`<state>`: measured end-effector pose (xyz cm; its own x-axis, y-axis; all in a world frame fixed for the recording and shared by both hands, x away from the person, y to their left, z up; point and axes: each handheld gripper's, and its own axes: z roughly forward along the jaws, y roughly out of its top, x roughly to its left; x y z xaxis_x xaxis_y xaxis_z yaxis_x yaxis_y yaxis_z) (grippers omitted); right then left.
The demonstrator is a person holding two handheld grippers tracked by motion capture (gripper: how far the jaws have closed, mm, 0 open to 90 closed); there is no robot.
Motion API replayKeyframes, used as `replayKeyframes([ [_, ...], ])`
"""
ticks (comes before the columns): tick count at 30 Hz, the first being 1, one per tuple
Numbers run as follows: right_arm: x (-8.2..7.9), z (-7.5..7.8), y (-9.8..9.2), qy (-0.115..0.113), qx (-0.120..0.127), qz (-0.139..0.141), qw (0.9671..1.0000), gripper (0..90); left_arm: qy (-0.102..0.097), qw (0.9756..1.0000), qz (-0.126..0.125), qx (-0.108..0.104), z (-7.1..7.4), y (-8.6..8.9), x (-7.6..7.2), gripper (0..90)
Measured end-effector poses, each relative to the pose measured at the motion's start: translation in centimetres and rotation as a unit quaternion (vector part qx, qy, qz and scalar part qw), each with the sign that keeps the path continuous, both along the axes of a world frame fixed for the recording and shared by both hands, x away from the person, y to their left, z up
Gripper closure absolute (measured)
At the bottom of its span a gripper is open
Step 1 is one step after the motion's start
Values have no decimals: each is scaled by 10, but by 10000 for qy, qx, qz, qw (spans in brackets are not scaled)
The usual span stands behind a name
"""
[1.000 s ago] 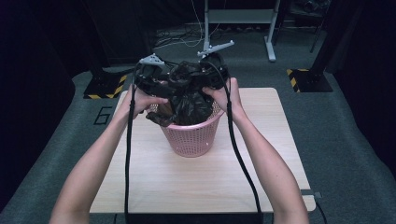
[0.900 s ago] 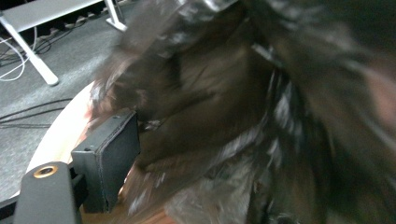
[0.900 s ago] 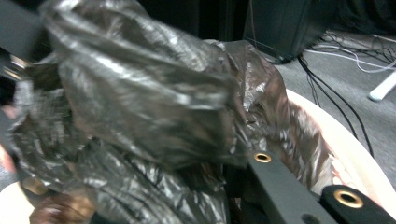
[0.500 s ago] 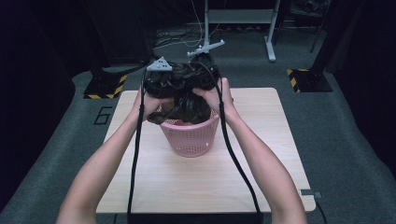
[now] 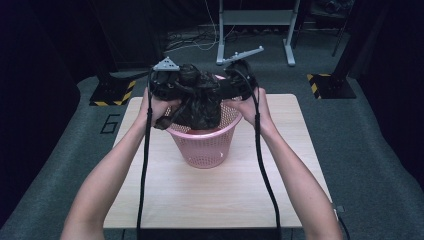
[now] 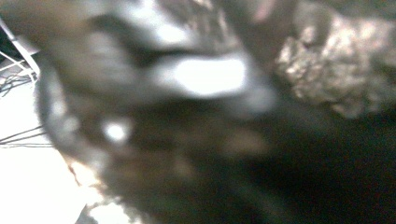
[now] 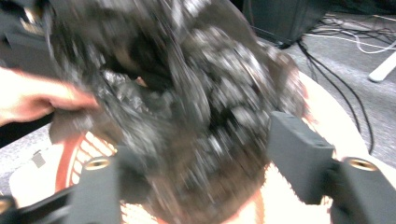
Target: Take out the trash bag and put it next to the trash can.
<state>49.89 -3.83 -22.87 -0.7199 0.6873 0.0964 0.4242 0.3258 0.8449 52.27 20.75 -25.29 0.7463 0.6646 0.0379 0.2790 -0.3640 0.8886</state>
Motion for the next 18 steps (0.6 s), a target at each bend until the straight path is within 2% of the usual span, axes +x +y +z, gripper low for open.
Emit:
replayKeyframes([
  [4,-12,-4,-23,-66,111,-88,9999,166,-50,10000,81,-20,9,5,-2,860],
  [9,-31,-20,-49,-227,29,-248,9994,126,-169,9997,152,-86,20,12,-7,860],
  [13,-44,-42,-72,-316,4,-445,9985,97,-271,9993,189,-164,26,18,-12,860],
  [18,-55,-83,-98,-107,17,-685,9976,90,-372,9988,254,-183,34,27,-17,861],
])
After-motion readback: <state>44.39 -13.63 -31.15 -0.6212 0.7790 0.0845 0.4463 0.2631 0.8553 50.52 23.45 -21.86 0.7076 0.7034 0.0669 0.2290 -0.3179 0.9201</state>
